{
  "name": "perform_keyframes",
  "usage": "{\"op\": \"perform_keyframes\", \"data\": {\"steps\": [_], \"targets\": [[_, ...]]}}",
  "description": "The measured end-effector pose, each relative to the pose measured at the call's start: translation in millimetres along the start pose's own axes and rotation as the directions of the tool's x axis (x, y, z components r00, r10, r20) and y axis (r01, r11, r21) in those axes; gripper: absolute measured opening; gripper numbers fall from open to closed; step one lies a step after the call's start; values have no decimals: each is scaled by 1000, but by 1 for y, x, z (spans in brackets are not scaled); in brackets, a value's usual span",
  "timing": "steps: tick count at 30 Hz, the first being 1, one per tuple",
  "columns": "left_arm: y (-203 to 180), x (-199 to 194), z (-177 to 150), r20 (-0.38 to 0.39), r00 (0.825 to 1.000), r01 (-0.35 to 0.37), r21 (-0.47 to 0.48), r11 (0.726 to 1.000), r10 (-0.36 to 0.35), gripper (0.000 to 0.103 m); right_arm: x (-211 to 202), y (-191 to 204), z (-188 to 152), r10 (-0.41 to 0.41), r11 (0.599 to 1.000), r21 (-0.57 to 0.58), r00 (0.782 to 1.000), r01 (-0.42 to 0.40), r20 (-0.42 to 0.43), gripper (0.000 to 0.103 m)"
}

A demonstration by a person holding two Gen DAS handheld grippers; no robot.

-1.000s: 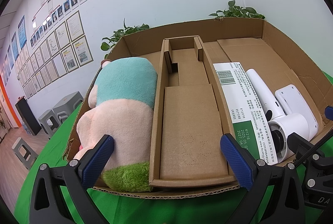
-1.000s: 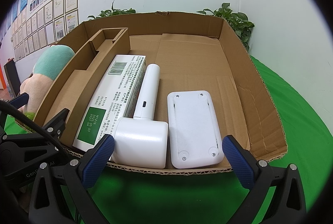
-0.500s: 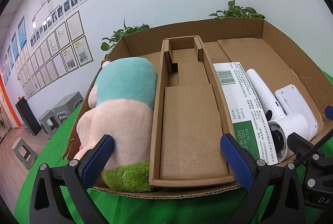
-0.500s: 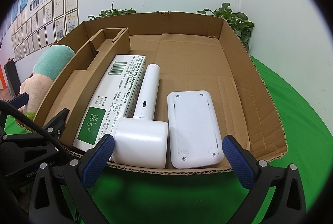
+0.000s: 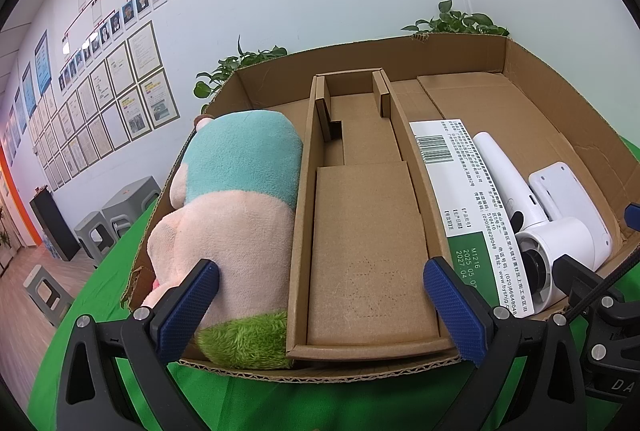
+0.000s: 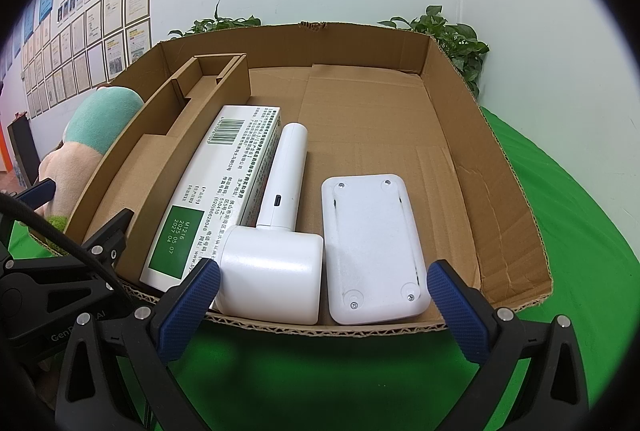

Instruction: Organize objects

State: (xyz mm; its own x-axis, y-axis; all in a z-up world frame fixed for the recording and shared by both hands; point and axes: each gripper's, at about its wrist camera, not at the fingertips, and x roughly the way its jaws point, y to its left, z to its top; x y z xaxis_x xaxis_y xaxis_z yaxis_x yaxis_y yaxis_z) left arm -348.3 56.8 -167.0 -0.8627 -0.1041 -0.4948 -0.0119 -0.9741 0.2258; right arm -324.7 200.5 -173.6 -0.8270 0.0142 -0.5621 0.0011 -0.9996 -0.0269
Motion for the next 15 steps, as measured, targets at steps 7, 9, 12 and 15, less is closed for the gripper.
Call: {"op": "perform_keyframes", "data": {"steps": [7,9,12,15], "targets": [[0,0,0,0,1000,0,0,1000,0,103,0,0,0,0,1000,0,1000,0,0,103],[0,0,0,0,1000,0,0,1000,0,103,0,0,0,0,1000,0,1000,0,0,103],[0,0,0,0,1000,0,0,1000,0,103,0,0,0,0,1000,0,1000,0,0,103],[0,0,0,0,1000,0,0,1000,0,103,0,0,0,0,1000,0,1000,0,0,103]]}}
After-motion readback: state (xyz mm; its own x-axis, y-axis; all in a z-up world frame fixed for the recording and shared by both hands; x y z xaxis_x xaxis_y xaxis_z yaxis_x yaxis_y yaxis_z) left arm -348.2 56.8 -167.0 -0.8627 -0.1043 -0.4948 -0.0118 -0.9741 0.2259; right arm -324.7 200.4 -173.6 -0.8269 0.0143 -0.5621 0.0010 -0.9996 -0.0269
